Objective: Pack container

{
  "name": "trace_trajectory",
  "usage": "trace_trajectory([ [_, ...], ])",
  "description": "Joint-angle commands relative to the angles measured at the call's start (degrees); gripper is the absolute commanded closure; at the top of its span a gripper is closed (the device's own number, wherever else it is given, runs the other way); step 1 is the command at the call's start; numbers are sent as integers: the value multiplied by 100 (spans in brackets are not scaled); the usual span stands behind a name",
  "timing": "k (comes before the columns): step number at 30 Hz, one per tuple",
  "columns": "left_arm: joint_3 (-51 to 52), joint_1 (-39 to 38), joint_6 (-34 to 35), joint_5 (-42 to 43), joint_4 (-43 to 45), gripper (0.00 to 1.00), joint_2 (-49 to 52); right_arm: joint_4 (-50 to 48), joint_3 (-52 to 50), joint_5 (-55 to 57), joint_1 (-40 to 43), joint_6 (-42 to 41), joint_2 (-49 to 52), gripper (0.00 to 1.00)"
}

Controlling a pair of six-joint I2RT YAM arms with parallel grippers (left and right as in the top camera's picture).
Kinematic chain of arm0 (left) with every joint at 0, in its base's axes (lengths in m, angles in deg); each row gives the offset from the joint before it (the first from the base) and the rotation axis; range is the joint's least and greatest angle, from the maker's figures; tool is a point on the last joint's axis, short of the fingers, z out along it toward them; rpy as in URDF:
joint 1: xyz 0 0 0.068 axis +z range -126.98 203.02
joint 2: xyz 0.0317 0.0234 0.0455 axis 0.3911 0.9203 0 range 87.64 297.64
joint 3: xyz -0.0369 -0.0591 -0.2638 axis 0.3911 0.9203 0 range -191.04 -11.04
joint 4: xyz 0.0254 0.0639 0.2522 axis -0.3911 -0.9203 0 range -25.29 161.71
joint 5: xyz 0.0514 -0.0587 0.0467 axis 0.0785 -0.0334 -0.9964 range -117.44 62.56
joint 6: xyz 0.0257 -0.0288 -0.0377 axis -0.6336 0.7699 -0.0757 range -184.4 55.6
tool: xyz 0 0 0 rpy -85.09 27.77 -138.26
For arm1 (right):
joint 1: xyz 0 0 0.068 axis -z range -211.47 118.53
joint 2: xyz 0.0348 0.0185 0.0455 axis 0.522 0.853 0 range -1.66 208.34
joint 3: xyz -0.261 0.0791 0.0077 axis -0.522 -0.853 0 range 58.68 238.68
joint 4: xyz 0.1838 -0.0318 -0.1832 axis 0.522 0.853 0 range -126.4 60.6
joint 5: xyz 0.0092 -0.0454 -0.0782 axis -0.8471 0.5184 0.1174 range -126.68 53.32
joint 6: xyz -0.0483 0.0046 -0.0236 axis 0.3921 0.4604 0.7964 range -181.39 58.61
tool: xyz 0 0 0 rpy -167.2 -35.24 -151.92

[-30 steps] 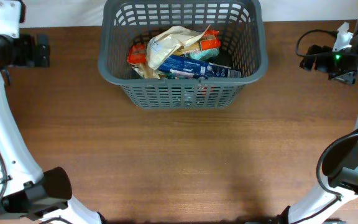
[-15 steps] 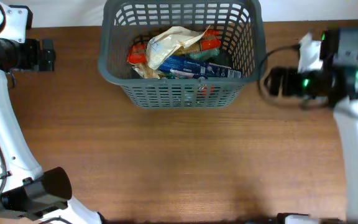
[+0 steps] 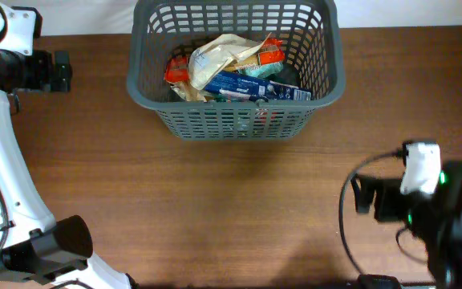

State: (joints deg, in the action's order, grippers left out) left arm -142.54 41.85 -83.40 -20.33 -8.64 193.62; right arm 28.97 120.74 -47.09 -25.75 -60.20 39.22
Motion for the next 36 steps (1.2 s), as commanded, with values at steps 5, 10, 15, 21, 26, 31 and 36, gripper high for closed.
trace_trajectory([
  [5,26,42,79,61,11,1,-2,-20,-984,1113,0,566,-1443,1],
  [10,26,42,79,61,11,1,-2,24,-1427,1115,-149,566,-1910,1],
  [15,26,42,79,61,11,1,-2,-693,-1429,1113,-181,588,-2151,1],
  [21,26,42,79,61,11,1,-2,-2243,-1764,1113,-350,586,-2658,1],
  [26,26,42,79,61,11,1,-2,-3095,-2743,1110,-350,586,-3200,1],
  [31,26,42,79,61,11,1,-2,-3335,-3665,1110,-350,586,-3515,1],
  [36,26,42,79,61,11,1,-2,-3788,-4592,1113,-350,586,-3958,1],
])
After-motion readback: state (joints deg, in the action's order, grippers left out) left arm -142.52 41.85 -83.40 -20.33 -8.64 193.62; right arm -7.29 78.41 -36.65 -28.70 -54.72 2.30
